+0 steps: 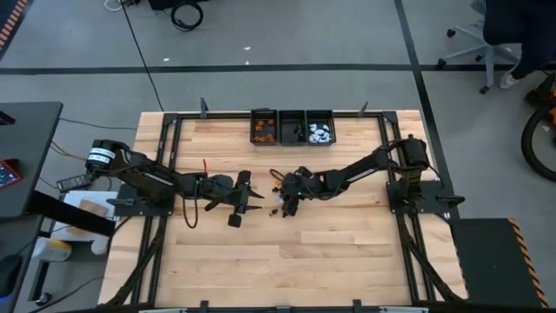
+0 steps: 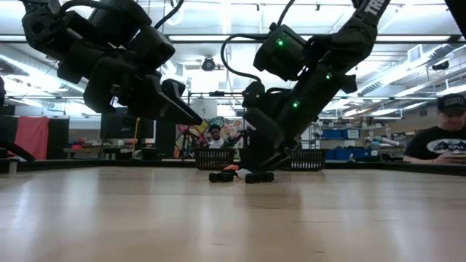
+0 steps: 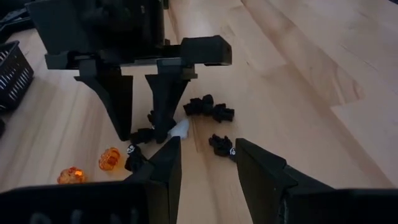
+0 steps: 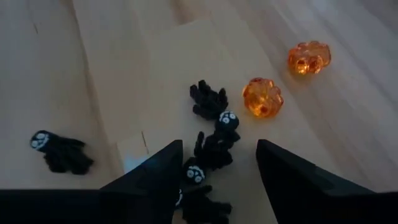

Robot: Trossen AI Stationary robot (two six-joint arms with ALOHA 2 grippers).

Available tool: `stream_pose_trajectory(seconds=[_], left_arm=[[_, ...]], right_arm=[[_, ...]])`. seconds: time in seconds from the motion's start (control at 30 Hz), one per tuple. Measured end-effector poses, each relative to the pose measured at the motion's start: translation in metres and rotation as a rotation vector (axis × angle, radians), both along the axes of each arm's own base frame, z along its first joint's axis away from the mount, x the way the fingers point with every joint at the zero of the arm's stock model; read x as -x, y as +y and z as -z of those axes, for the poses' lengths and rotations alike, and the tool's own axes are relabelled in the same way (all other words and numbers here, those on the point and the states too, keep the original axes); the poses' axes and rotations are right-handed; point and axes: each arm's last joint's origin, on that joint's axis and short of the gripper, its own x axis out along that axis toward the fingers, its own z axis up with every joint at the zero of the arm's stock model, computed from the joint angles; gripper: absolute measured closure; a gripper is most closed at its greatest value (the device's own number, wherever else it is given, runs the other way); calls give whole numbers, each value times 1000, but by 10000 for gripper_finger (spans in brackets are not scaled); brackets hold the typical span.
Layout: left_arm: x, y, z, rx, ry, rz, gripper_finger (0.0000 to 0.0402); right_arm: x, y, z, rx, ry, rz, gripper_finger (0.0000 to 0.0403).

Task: Sort game pieces by color
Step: Put the black game piece into the center black basket

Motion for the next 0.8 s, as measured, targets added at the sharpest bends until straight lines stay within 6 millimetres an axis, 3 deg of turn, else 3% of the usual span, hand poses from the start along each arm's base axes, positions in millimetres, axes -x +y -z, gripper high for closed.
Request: stream_pose_trajectory(seconds=[0.5, 0.8], left_arm=[[0, 0, 0, -5, 5, 2, 271], [1, 0, 1, 6, 17, -4, 271]], right_arm=[[3, -1, -4, 116, 48, -79, 303], [28, -4, -47, 176, 124, -55, 317]])
